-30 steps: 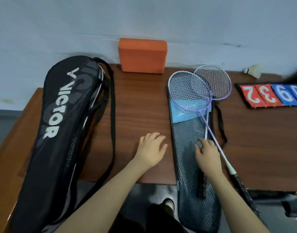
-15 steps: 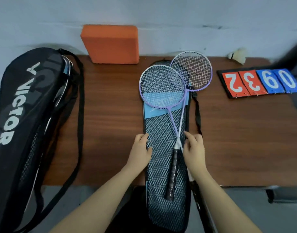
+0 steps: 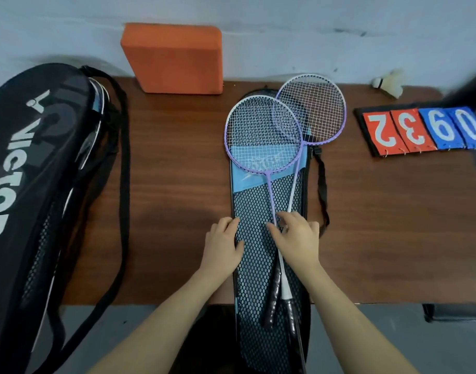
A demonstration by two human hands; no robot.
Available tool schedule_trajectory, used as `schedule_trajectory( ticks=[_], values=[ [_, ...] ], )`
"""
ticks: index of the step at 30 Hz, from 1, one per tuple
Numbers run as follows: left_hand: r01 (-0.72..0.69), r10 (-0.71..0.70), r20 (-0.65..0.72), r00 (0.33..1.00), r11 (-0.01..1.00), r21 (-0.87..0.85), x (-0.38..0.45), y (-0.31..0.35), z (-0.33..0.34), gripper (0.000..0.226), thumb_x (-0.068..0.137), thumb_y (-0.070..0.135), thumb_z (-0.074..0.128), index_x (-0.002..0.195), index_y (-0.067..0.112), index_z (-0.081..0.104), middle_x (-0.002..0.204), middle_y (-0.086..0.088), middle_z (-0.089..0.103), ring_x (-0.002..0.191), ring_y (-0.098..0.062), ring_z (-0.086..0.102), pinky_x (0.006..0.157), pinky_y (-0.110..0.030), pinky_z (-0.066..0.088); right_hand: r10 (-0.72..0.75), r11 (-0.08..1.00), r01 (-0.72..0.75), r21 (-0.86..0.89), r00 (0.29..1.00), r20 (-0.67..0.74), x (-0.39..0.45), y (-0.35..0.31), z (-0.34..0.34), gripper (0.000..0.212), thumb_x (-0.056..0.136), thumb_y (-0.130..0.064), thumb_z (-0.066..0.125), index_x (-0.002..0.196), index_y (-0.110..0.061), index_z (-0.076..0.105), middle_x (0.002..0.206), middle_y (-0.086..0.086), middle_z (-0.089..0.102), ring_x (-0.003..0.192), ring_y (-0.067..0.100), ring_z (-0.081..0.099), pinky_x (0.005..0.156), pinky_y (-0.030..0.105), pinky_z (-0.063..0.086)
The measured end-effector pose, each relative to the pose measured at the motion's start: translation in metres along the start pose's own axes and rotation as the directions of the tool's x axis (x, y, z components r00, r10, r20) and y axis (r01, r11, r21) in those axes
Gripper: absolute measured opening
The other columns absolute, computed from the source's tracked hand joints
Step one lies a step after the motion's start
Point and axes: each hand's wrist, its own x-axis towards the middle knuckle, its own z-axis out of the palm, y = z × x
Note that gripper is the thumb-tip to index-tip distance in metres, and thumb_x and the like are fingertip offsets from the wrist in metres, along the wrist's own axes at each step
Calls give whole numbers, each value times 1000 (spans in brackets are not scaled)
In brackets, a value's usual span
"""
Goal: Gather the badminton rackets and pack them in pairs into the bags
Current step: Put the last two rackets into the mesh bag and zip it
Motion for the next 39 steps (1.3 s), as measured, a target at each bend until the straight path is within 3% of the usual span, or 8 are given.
schedule_trajectory(
  ticks=[5, 10, 15, 19, 24, 28, 32, 39],
  values=[
    [-6, 6, -1, 1000, 1000, 17, 3, -2, -1, 55, 89, 24, 55, 140, 16, 34, 137, -2, 36, 124, -19, 35, 97, -34, 28, -5, 1000, 6, -15, 996, 94, 4, -11, -1, 12, 87, -16, 50, 96, -13, 59, 76, 1, 60, 75, 27, 58, 73, 35, 34],
    [-26, 27, 22, 999, 1000, -12, 4, -5, -5, 54, 91, 25, 53, 141, 17, 34, 138, -1, 36, 128, -17, 32, 99, -35, 27, 81, 950, -33, 309, 986, -143, 12, -1, -18, 28, 92, -6, 51, 117, 1, 57, 84, 7, 54, 68, 16, 49, 58, 15, 33],
    [-31, 31, 13, 999, 999, -25, 5, -4, -9, 50, 92, 24, 51, 139, 17, 37, 137, 0, 38, 127, -16, 33, 98, -32, 25, 189, 937, -129, 324, 969, -160, 27, 8, -7, 29, 94, -8, 47, 120, 1, 56, 90, 11, 54, 75, 19, 49, 64, 24, 32],
    [-43, 43, 11, 999, 999, 5, 11, -4, -12, 47, 92, 25, 50, 137, 17, 40, 135, -1, 38, 126, -18, 33, 99, -32, 24, 236, 953, -215, 213, 969, -77, 32, 7, 5, 37, 94, -19, 49, 128, -5, 50, 102, 12, 55, 87, 33, 57, 74, 43, 46],
    [-11, 11, 8, 1000, 1000, -20, 26, 0, -11, 50, 91, 25, 52, 137, 14, 37, 135, -3, 35, 126, -20, 35, 102, -34, 24, 254, 967, -254, 5, 967, 7, 32, 0, 9, 64, 89, -46, 53, 140, -12, 35, 122, 9, 54, 113, 29, 50, 93, 45, 33],
    [-1, 5, 34, 999, 996, -89, 33, 2, -8, 54, 91, 19, 54, 139, 9, 34, 139, -5, 30, 124, -25, 39, 106, -35, 29, 233, 972, -234, -33, 972, -24, 37, -8, 13, 53, 90, -29, 52, 137, -11, 36, 117, 9, 56, 104, 29, 52, 85, 40, 32],
    [-6, 9, 24, 1000, 993, -121, 35, 0, -5, 54, 89, 14, 55, 139, 6, 34, 141, -7, 28, 129, -25, 36, 110, -33, 30, 211, 968, -199, 155, 975, -66, 37, -9, 9, 45, 87, -9, 52, 131, -7, 46, 104, 13, 58, 89, 32, 55, 77, 40, 41],
    [57, -58, -97, 994, 998, -11, 32, 11, 7, 50, 87, 12, 55, 135, 6, 41, 142, -14, 30, 130, -29, 31, 109, -36, 26, 157, 945, -85, 315, 965, -211, 21, 41, -29, 37, 84, 5, 56, 121, 0, 59, 96, 14, 61, 77, 15, 51, 66, 4, 32]
  ],
)
